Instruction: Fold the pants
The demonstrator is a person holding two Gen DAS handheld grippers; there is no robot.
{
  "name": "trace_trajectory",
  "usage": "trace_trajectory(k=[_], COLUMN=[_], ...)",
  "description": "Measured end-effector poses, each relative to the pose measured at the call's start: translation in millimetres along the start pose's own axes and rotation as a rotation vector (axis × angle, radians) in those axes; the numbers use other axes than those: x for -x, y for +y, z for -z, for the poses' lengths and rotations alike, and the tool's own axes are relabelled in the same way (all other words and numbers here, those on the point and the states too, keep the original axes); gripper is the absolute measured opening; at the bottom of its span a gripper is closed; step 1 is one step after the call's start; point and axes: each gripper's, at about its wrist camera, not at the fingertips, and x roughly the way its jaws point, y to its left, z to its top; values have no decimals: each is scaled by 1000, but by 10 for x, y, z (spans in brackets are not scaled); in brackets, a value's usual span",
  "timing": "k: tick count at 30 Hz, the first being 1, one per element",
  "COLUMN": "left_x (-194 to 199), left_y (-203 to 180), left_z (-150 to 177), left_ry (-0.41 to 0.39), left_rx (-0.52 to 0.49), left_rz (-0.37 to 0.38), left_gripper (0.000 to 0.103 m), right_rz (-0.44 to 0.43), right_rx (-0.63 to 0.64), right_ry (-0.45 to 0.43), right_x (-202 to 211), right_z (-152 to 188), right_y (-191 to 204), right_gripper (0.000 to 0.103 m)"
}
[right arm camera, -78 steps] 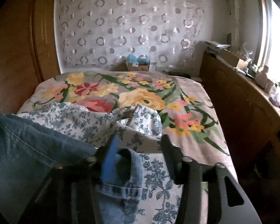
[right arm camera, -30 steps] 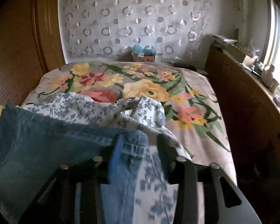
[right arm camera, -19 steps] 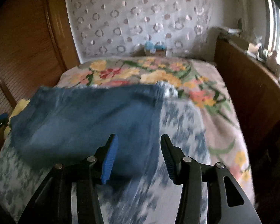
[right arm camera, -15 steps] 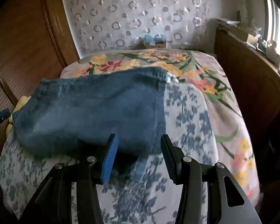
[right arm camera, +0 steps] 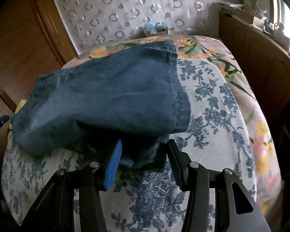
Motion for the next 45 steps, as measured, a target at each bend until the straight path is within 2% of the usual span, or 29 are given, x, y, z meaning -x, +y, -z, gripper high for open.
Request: trace_trajectory(k=[8,12,17,21,24,25,30,34,45], left_x=[-232,-323,-403,-423,-402,-384,-71,89,587], left_y=[170,176,127,134,93,64,-157,-228,-131], left_z=[17,18,-11,-21,-30,-34,-131,-237,-227], left_ry=[66,85,100,99,85,84,-6,-49,-126], left_rx=[40,54,48,54,32,19,-63,-79,-34], left_rz=[-32,-5,7,-3,-10,-16,-34,-26,-23], left_gripper=[75,73,55,44,28,12,8,6,5], right_rz=[80,82,92,84,56,48,56,58,75], right_rx=[128,145,137,134,128,122,89,99,107], right_ry=[4,0,-9,-14,-23,-37,-142,-179,-219], right_x=[-157,-168,-133,-26,31,49,276,414,604], right_z=[61,64,79,124,144,150,135,82,171], right_y=[198,223,177,178,162,152,58,23,-30], right_gripper=[50,47,33,20,15,15,12,12,12])
